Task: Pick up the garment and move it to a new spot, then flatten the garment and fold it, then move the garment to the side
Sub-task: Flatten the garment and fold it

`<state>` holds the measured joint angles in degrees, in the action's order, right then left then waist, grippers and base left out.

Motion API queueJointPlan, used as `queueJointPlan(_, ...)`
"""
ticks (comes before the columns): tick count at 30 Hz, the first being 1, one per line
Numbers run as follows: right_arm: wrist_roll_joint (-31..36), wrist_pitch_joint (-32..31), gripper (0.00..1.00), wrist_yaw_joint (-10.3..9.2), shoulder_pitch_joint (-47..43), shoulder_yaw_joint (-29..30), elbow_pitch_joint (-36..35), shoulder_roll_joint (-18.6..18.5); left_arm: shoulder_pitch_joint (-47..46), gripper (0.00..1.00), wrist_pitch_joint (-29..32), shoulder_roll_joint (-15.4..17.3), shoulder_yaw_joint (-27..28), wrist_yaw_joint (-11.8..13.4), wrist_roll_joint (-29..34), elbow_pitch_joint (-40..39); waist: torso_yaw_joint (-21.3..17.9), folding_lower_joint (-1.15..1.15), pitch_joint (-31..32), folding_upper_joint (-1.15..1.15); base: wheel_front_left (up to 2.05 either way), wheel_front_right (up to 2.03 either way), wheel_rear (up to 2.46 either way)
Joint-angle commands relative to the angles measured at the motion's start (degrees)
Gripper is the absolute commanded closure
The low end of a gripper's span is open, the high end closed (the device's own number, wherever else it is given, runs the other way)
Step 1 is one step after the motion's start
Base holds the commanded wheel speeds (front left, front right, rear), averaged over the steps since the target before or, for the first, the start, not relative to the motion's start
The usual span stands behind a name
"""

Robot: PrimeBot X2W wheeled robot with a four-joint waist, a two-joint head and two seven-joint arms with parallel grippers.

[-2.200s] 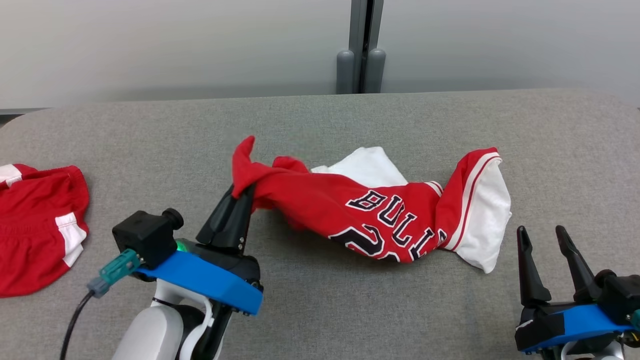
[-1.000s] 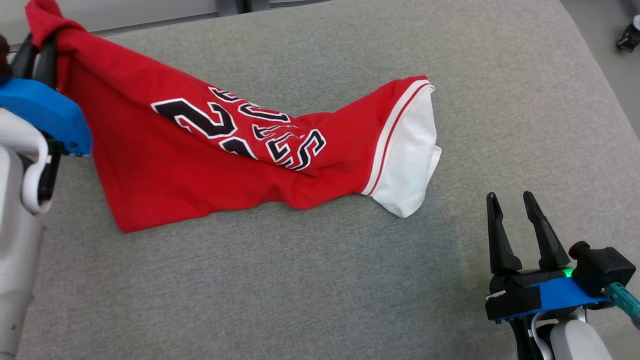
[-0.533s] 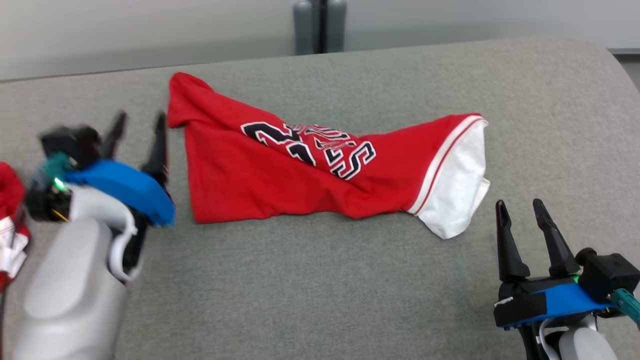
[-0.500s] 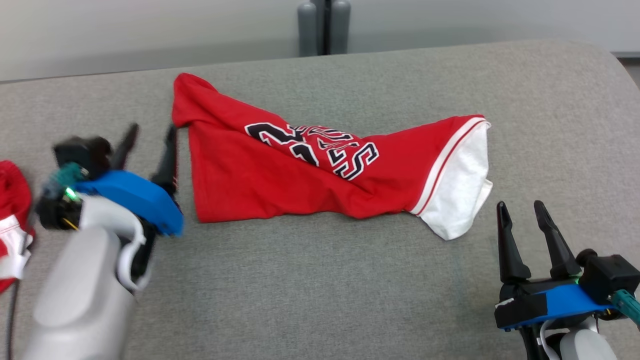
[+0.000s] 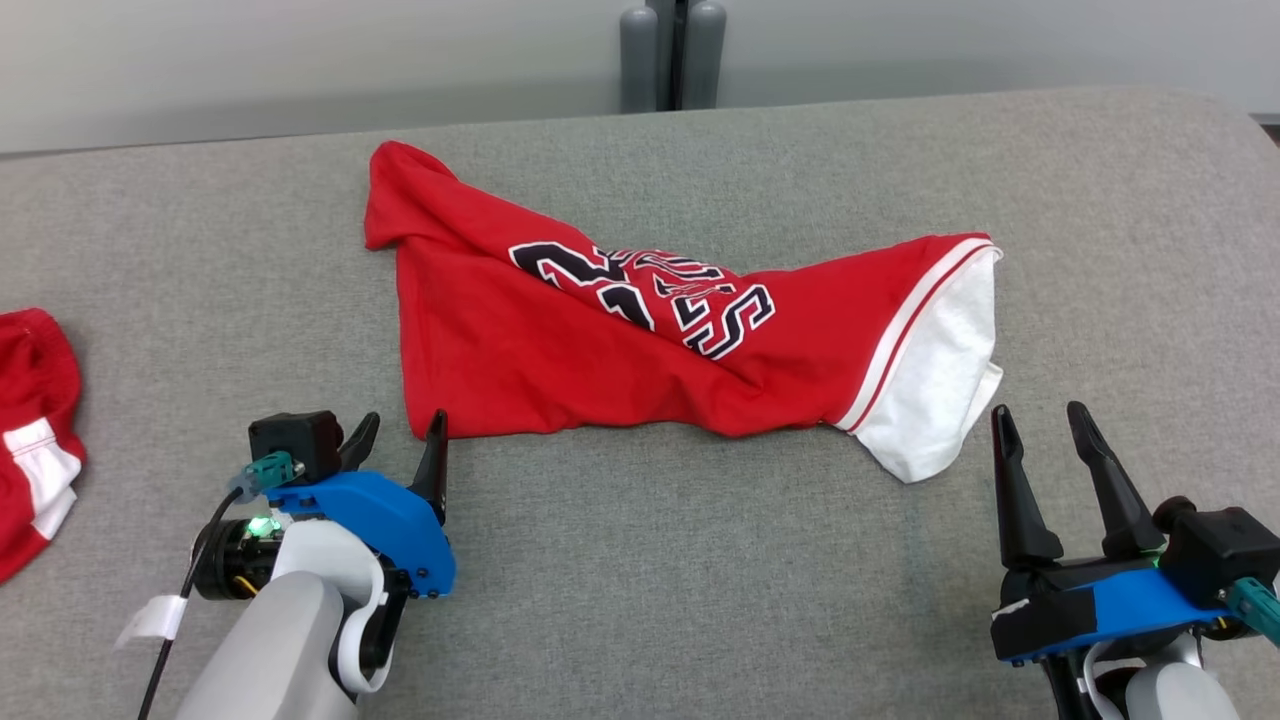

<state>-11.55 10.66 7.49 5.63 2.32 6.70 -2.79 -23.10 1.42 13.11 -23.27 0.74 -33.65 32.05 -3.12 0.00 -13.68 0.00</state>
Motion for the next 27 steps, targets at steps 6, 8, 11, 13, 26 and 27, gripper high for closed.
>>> queueJointPlan(6,-0.5,0.1,0.0,0.01,0.7,-0.3,-0.4,-0.2,-3.7,0.0,2.2,0.1,-0.7,0.5,0.3,3.9,-1.3,0.0,-1.6,0.0,0.0,0.0,0.0)
queueJointPlan(8,-0.6,0.3,0.0,0.01,0.9,-0.5,-0.2,-0.2,-4.8,0.0,3.6,-0.1,-0.7,0.0,-0.3,5.4,-1.7,0.0,-1.9,0.0,0.0,0.0,0.0)
queueJointPlan(11,-0.8,0.6,0.0,0.01,1.1,-0.6,0.1,-0.2,-5.9,0.54,6.2,-0.4,-1.7,-1.6,-1.0,7.1,-2.2,0.0,-2.1,0.0,0.0,0.0,0.0)
queueJointPlan(13,-1.0,0.6,0.0,0.02,1.2,-0.5,0.2,-0.2,-6.7,1.0,6.3,-0.6,-2.0,-2.4,-1.1,7.3,-2.3,0.0,-2.2,0.0,0.0,0.0,0.0)
queueJointPlan(26,-0.5,0.2,0.0,0.01,-0.2,0.6,-0.2,-0.2,-1.6,1.0,1.7,0.0,-0.5,2.0,-1.2,-9.5,0.9,0.0,-0.3,0.0,0.0,0.0,0.0)
queueJointPlan(27,-0.5,0.2,0.0,0.01,-0.3,0.5,-0.3,-0.2,-0.1,1.0,2.7,0.2,-0.3,2.7,-1.8,-12.5,1.1,0.0,-0.2,0.0,0.0,0.0,0.0)
